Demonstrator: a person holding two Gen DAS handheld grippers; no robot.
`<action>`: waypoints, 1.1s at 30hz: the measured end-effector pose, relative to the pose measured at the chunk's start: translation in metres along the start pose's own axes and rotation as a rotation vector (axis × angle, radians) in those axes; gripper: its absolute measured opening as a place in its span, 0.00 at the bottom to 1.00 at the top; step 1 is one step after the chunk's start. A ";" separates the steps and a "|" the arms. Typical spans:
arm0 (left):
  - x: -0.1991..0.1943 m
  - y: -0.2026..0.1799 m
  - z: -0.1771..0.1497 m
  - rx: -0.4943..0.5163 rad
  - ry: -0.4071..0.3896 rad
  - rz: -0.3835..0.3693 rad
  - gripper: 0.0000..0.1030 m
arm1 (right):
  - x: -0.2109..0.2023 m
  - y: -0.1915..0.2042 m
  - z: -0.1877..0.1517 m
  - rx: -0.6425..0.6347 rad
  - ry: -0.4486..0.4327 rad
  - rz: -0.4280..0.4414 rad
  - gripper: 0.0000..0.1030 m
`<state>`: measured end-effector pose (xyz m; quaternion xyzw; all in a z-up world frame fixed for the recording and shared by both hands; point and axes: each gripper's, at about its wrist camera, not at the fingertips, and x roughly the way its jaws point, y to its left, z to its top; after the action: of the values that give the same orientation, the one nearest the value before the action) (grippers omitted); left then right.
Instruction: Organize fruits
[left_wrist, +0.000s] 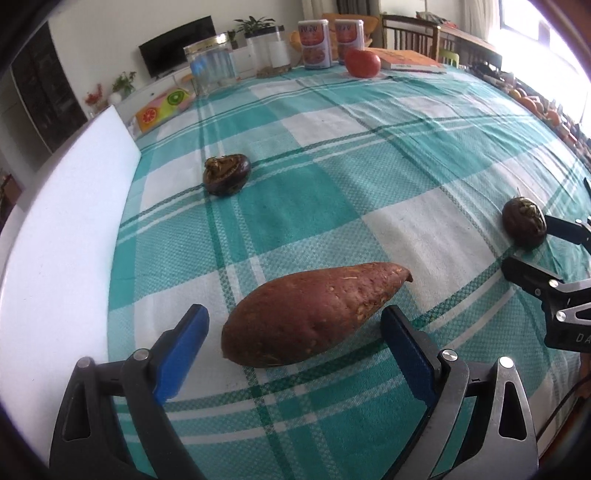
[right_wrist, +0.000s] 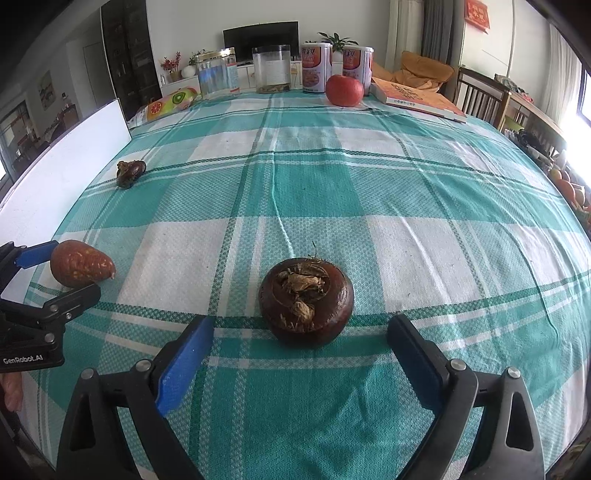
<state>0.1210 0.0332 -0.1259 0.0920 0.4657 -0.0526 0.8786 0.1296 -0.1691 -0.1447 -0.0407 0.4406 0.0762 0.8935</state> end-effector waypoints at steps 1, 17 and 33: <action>0.001 0.002 0.002 -0.008 0.013 -0.024 0.92 | 0.000 0.000 0.000 0.000 0.000 0.001 0.93; -0.015 0.011 0.008 0.014 0.085 -0.208 0.90 | -0.001 0.000 0.001 0.018 -0.005 0.020 0.94; -0.015 0.009 -0.011 -0.080 0.060 -0.214 0.41 | -0.028 -0.043 -0.003 0.275 -0.050 0.169 0.93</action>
<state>0.1057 0.0448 -0.1182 0.0083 0.5007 -0.1246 0.8565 0.1181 -0.2150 -0.1239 0.1212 0.4263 0.0912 0.8918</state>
